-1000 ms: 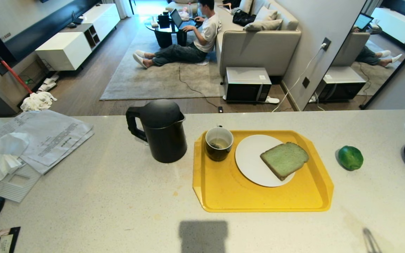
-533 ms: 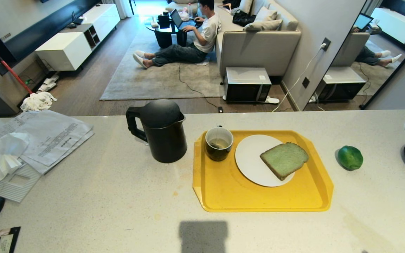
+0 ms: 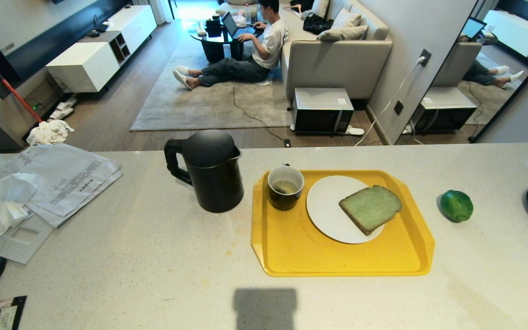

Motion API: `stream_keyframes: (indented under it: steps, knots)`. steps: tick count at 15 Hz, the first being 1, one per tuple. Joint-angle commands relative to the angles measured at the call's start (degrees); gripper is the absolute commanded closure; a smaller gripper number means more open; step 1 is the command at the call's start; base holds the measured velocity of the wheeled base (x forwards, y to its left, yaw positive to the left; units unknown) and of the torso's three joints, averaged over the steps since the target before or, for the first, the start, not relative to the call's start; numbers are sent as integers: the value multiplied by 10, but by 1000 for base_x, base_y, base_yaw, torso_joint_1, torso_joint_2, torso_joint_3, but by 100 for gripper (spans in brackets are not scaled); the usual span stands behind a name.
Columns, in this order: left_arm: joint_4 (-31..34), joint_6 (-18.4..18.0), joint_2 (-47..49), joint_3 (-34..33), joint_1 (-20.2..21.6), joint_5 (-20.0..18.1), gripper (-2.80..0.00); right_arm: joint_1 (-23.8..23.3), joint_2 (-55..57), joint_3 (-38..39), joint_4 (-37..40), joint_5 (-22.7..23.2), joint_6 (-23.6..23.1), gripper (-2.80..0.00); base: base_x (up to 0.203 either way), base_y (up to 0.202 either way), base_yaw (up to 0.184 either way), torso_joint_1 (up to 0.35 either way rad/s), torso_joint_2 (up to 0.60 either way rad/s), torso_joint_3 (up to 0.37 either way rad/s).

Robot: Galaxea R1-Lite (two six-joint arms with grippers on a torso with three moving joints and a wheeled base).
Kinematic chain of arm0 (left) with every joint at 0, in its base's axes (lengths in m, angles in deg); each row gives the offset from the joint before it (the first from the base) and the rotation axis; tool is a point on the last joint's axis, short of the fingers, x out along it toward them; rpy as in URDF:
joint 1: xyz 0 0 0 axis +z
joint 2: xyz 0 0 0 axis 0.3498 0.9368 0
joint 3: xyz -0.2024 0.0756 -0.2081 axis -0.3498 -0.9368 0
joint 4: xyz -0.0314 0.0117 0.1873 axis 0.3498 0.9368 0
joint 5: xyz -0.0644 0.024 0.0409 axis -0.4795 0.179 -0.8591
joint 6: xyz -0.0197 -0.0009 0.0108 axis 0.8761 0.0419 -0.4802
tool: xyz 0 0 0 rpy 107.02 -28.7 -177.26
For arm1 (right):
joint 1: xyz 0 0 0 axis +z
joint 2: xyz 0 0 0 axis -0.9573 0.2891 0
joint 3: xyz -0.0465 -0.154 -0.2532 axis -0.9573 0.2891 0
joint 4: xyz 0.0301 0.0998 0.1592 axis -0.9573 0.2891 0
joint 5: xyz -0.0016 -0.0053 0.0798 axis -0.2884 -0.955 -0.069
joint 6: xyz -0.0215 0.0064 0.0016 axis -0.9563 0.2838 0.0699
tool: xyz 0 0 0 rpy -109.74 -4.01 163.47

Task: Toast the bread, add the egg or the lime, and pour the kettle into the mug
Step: Pick up the egg

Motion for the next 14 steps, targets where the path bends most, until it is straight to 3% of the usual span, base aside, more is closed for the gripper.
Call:
stream_keyframes:
  steps: [1,5,9,14]
  knots:
    - [0,0,1,0,0,0,0,0,2,33,-1,1,1,0,0,0,0,0,0,0]
    - [0,0,1,0,0,0,0,0,2,34,47,11,45,0,0,0,0,0,0,0]
    - [0,0,1,0,0,1,0,0,1,34,45,11,46,0,0,0,0,0,0,0]
    - [0,0,1,0,0,0,0,0,2,38,38,-9,79,0,0,0,0,0,0,0]
